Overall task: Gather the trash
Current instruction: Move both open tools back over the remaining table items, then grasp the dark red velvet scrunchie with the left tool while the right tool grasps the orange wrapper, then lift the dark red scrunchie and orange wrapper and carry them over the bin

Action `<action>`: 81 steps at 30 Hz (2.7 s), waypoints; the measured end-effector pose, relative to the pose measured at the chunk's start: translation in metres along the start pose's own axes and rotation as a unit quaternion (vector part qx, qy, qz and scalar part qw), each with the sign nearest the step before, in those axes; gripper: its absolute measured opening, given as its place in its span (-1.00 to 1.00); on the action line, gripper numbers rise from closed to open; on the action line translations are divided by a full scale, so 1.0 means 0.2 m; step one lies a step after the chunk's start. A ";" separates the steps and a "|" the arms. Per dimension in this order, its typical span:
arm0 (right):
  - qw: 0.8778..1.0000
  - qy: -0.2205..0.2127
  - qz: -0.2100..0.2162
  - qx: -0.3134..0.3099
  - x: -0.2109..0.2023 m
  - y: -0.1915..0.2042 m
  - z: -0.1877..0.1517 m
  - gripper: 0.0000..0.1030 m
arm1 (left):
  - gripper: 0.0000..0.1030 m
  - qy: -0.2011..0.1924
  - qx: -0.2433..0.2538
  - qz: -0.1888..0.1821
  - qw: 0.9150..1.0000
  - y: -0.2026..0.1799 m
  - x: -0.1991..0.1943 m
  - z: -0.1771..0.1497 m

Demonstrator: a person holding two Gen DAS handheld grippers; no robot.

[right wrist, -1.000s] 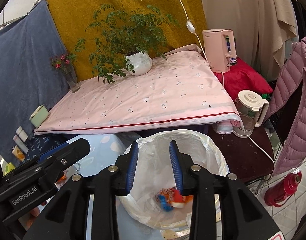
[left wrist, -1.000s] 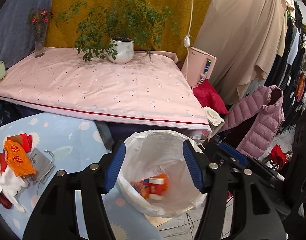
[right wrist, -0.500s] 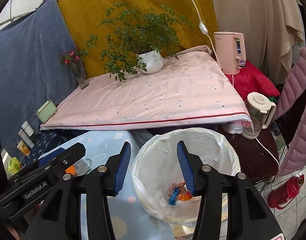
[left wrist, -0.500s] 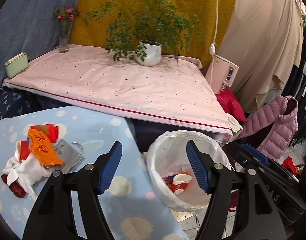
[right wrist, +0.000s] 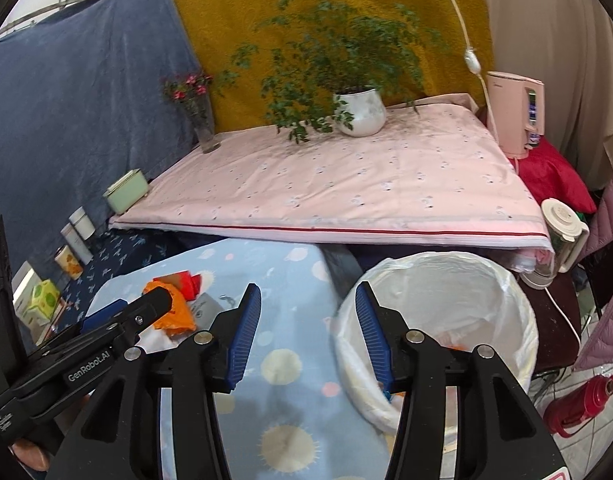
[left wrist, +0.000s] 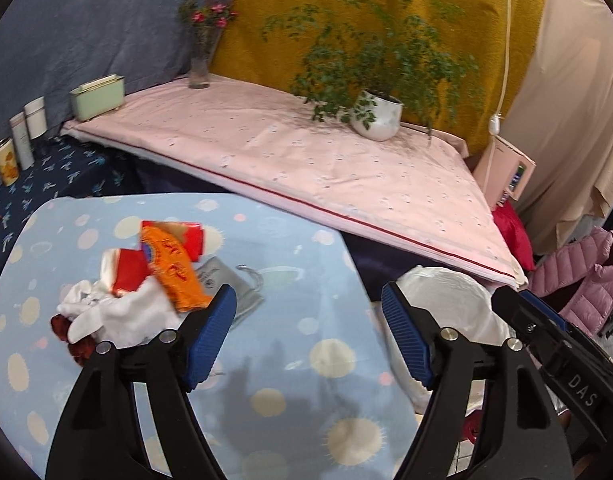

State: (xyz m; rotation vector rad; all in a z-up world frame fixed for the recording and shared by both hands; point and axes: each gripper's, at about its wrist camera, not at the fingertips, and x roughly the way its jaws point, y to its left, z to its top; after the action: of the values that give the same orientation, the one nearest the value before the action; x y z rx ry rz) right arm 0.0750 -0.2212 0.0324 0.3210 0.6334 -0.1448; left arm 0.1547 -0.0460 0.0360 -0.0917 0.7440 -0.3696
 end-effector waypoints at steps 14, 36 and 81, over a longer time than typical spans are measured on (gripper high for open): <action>0.996 0.038 0.056 -0.056 0.16 0.40 -0.07 -0.06 | 0.40 0.013 -0.088 0.083 0.993 0.56 -0.05 -0.08; 0.986 0.115 0.084 -0.090 0.57 0.82 -0.21 -0.06 | 0.40 0.083 -0.157 0.144 0.973 1.15 0.07 -0.36; 0.991 0.070 0.092 -0.063 0.51 0.75 -0.04 -0.76 | -0.98 0.006 -0.141 0.052 0.989 1.02 -0.15 -0.09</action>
State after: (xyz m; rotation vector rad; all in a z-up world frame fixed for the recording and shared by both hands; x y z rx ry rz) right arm 0.1866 -0.0800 0.0019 0.2679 0.7448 0.0944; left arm 0.1815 0.1555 -0.0011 -0.3165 0.8057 -0.1642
